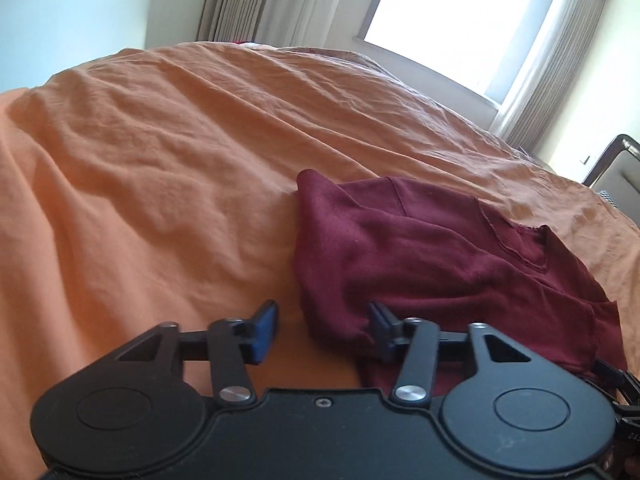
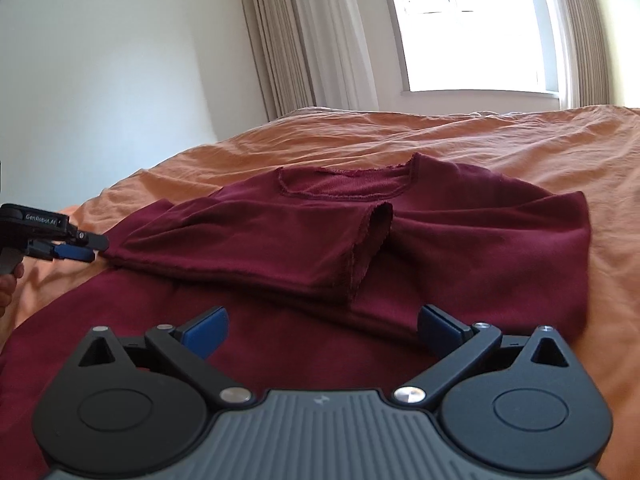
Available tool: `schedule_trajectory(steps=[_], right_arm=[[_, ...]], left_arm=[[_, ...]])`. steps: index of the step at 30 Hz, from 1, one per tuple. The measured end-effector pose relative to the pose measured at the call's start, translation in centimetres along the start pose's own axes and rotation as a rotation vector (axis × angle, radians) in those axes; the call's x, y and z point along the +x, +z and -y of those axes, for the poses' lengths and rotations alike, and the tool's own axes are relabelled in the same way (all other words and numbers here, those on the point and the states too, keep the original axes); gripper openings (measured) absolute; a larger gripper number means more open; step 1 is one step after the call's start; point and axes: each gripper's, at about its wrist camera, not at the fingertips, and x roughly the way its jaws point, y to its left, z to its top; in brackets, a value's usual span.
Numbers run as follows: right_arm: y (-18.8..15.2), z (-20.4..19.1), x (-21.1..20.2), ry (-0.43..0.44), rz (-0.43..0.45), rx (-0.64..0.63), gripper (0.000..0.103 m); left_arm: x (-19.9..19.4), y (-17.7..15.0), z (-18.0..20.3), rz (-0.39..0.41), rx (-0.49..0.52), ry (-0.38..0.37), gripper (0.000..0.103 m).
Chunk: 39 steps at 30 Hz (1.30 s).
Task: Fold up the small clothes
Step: 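Open both grippers and withdraw them from the folded sweater, then move both grippers to the sweater hem, one at each hem corner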
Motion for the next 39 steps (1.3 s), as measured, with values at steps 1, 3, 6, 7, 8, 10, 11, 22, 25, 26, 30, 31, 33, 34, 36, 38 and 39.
schedule_trajectory(steps=[1, 3, 6, 7, 8, 10, 11, 22, 25, 26, 30, 31, 33, 34, 36, 38, 39], right_arm=[[-0.3, -0.1, -0.9, -0.001, 0.001, -0.003, 0.103], [-1.1, -0.5, -2.8, -0.014, 0.004, -0.014, 0.103], [-2.7, -1.3, -5.2, -0.05, 0.002, -0.058, 0.103], [-3.4, -1.7, -6.0, -0.068, -0.002, -0.084, 0.103], [-4.1, -2.3, -6.7, -0.088, -0.007, -0.114, 0.103], [-5.7, -3.1, -8.0, -0.131, -0.013, -0.175, 0.103], [-6.7, -3.6, -8.8, -0.163, -0.015, -0.212, 0.103], [-12.4, -4.2, -16.5, -0.326, 0.053, -0.233, 0.103], [-13.0, -5.0, -19.0, -0.336, 0.139, -0.246, 0.103], [-13.5, -5.5, -20.0, -0.322, 0.19, -0.268, 0.103], [-15.2, -8.2, -21.3, -0.251, 0.23, -0.405, 0.103], [-15.7, -8.9, -21.1, -0.24, 0.218, -0.445, 0.103], [-16.9, -10.4, -20.7, -0.227, 0.2, -0.519, 0.103], [-17.4, -10.9, -20.5, -0.22, 0.194, -0.544, 0.103], [-18.3, -12.0, -20.0, -0.201, 0.185, -0.587, 0.103], [-19.1, -13.1, -19.2, -0.214, 0.189, -0.629, 0.103], [-19.3, -13.5, -18.5, -0.237, 0.191, -0.644, 0.103]], left_arm=[[-0.6, -0.3, 0.0, 0.006, 0.012, -0.005, 0.061], [-1.8, -1.1, 0.2, 0.023, 0.037, -0.005, 0.07], [-4.1, -2.8, 0.4, 0.056, 0.079, -0.008, 0.086], [-4.7, -3.4, 0.6, 0.062, 0.095, -0.012, 0.09], [-5.5, -4.1, 0.7, 0.068, 0.111, -0.015, 0.092], [-6.9, -5.5, 0.9, 0.082, 0.128, -0.009, 0.101], [-7.7, -6.4, 1.0, 0.092, 0.132, -0.003, 0.102], [-13.0, -14.2, 2.2, 0.115, 0.247, -0.005, 0.102], [-13.8, -16.1, 2.4, 0.112, 0.286, 0.006, 0.102], [-14.1, -16.8, 2.5, 0.115, 0.3, 0.01, 0.102], [-15.9, -18.7, 2.7, 0.148, 0.324, 0.01, 0.102], [-16.4, -19.2, 2.7, 0.162, 0.325, 0.009, 0.102], [-17.2, -20.0, 2.9, 0.185, 0.333, 0.006, 0.102], [-17.5, -20.4, 3.1, 0.194, 0.342, 0.004, 0.102], [-18.0, -21.2, 3.7, 0.206, 0.363, -0.005, 0.102], [-18.4, -22.0, 4.3, 0.213, 0.388, -0.021, 0.102], [-18.6, -22.4, 4.7, 0.214, 0.402, -0.031, 0.102]])
